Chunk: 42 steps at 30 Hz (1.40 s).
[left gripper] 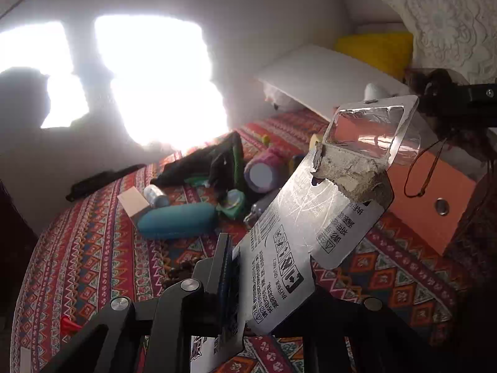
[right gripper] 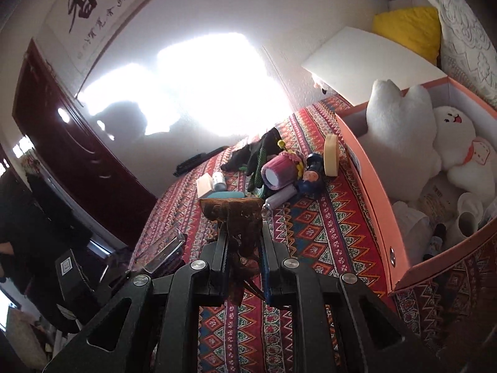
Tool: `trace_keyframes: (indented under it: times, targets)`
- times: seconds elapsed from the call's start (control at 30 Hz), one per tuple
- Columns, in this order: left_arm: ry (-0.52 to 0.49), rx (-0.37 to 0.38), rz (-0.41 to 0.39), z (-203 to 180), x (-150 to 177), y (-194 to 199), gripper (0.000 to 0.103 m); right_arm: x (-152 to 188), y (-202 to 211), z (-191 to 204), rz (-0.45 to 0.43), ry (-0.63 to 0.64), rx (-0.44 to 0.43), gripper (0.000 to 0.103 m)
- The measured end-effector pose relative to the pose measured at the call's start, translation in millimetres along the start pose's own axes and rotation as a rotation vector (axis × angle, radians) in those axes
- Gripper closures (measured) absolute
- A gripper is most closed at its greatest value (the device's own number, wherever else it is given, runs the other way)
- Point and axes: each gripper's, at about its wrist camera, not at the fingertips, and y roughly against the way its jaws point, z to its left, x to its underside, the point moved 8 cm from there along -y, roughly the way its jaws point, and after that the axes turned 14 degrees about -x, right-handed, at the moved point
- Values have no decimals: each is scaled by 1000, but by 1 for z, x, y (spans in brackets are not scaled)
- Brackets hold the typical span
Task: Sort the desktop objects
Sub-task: 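Carry the battery card and brown cord into the orange box and open both tools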
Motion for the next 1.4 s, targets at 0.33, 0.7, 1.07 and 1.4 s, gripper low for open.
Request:
trace_keyframes:
  times: [0.33, 0.7, 1.07, 1.4]
  targets:
    - [-11, 150, -114, -61, -72, 62, 87, -15, 98, 19, -157, 119, 92, 86]
    - [88, 553, -81, -188, -182, 53, 87, -85, 221, -44, -344, 139, 336, 86]
    - [46, 587, 117, -276, -177, -28, 68, -128, 198, -163, -248, 50, 451, 82]
    - [203, 531, 169, -221, -156, -42, 13, -119, 154, -182, -168, 34, 483, 27]
